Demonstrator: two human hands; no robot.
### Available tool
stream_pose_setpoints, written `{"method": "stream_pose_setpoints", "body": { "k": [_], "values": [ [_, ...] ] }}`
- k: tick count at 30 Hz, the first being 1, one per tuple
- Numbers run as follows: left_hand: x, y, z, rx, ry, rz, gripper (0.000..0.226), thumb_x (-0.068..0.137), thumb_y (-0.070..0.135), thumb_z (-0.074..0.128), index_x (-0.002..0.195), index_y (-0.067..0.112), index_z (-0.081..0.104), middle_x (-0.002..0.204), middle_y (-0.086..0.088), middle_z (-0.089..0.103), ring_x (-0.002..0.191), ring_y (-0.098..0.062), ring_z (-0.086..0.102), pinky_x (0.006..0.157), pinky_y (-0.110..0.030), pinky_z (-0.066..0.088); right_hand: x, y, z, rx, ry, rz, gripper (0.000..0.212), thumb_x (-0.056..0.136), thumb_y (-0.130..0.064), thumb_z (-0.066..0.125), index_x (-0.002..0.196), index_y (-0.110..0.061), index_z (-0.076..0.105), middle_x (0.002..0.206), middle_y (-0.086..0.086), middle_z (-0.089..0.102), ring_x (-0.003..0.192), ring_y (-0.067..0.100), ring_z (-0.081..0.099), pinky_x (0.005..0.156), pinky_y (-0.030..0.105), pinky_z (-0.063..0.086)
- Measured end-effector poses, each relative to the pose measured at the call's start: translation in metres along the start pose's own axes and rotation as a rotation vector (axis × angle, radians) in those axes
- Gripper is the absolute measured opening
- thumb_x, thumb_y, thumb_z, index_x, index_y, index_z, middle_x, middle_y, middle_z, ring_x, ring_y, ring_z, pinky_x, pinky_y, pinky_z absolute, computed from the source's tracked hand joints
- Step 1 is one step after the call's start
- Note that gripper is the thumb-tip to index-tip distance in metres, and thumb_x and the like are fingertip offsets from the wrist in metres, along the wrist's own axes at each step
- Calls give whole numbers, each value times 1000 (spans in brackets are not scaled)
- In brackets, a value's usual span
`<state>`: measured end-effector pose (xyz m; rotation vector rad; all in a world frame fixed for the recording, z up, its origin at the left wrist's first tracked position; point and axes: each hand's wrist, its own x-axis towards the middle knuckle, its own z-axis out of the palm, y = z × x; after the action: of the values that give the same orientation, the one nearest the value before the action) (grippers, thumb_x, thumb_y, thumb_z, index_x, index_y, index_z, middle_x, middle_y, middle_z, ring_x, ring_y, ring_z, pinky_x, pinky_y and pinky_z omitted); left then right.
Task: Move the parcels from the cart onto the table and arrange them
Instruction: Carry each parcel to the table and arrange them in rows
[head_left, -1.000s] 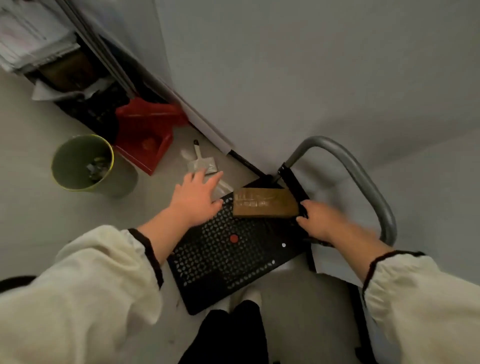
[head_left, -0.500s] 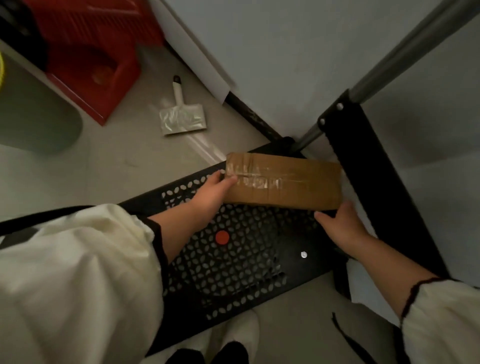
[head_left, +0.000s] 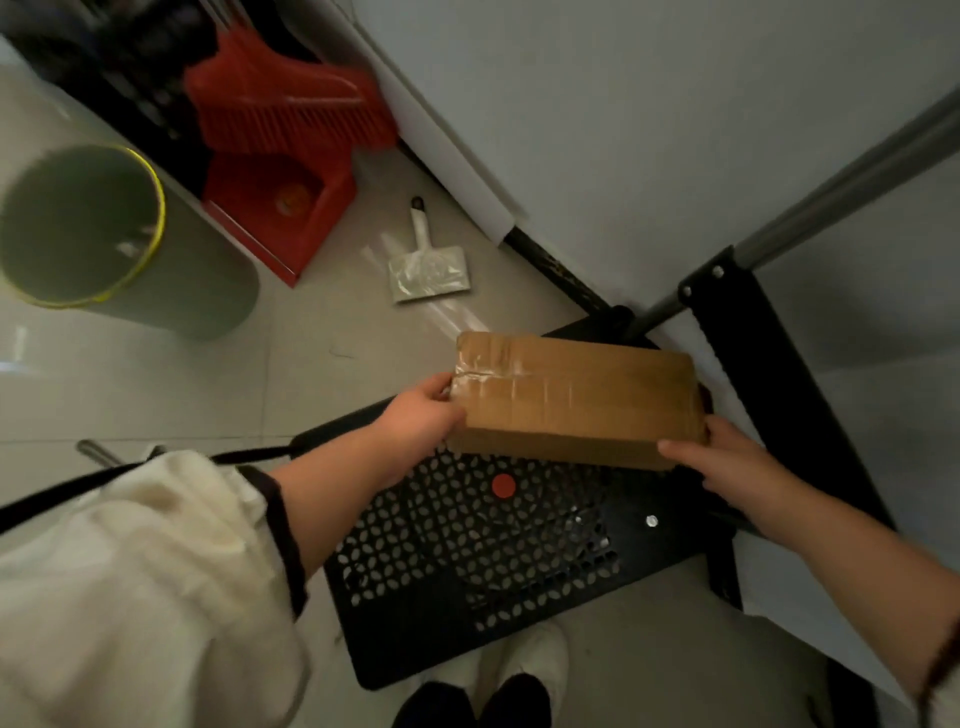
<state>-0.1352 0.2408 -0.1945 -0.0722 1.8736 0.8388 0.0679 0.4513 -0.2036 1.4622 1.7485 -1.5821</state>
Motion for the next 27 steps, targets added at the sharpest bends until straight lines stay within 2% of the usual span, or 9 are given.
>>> {"method": "stream_pose_setpoints", "body": {
  "k": [3, 5, 7, 11, 15, 18, 20, 23, 27],
  "values": [
    [-60, 17, -38, -48, 51, 16, 55, 88, 11, 55, 137, 34, 44, 103, 16, 60, 90, -5, 53, 63, -26, 40, -55, -36, 1, 24, -24, -113, 55, 87, -27, 64, 137, -27, 40, 122, -7, 53, 102, 7, 51, 88, 27, 38],
    [-104, 30, -65, -105, 98, 44, 57, 86, 12, 56, 138, 33, 43, 116, 11, 60, 102, -13, 54, 73, -32, 43, -97, -64, 0, 53, -19, -206, 50, 86, -24, 65, 131, -34, 43, 113, -16, 57, 93, -7, 55, 77, 17, 39],
    [-151, 49, -88, -155, 143, 97, 57, 86, 12, 57, 138, 31, 43, 125, 9, 58, 110, -16, 53, 78, -35, 42, -142, -94, -6, 97, 3, -314, 47, 86, -16, 64, 124, -38, 47, 110, -22, 60, 97, -11, 57, 76, 10, 40],
    [-248, 89, -130, -188, 265, 274, 46, 88, 4, 54, 129, 23, 49, 112, 13, 61, 93, 4, 55, 67, -22, 41, -236, -155, -16, 128, 2, -501, 60, 88, -1, 57, 136, -32, 38, 130, -16, 52, 117, -9, 48, 99, 13, 36],
    [-348, 122, -161, -228, 378, 484, 26, 92, 3, 52, 113, 18, 51, 96, 17, 60, 77, 17, 58, 63, -5, 45, -338, -215, -30, 158, 99, -639, 68, 91, -1, 54, 144, -31, 23, 126, -32, 42, 110, -27, 40, 89, -1, 35],
    [-419, 144, -184, -293, 426, 616, 23, 93, 5, 51, 110, 20, 52, 100, 15, 61, 80, 18, 58, 67, -4, 46, -412, -248, -38, 209, 135, -747, 67, 91, -1, 54, 148, -22, 25, 139, -20, 43, 124, -12, 41, 96, 11, 39],
    [-464, 155, -197, -336, 469, 703, 24, 93, 7, 52, 105, 27, 53, 100, 17, 62, 83, 16, 59, 67, -4, 46, -459, -264, -39, 250, 164, -835, 66, 90, 0, 54, 147, -23, 28, 141, -15, 44, 128, -5, 41, 97, 16, 40],
    [-518, 158, -208, -427, 515, 803, 28, 94, 8, 51, 107, 33, 53, 106, 13, 66, 93, 7, 62, 69, -9, 49, -518, -275, -30, 303, 203, -992, 65, 90, 2, 53, 143, -28, 30, 141, -19, 43, 128, -6, 40, 93, 8, 40],
    [-559, 150, -212, -480, 549, 875, 31, 94, 8, 52, 107, 36, 54, 102, 18, 67, 95, 5, 62, 70, -11, 49, -556, -275, -12, 342, 336, -1047, 63, 91, -1, 54, 142, -32, 31, 142, -19, 42, 130, -6, 37, 92, 5, 38]
  ]
}}
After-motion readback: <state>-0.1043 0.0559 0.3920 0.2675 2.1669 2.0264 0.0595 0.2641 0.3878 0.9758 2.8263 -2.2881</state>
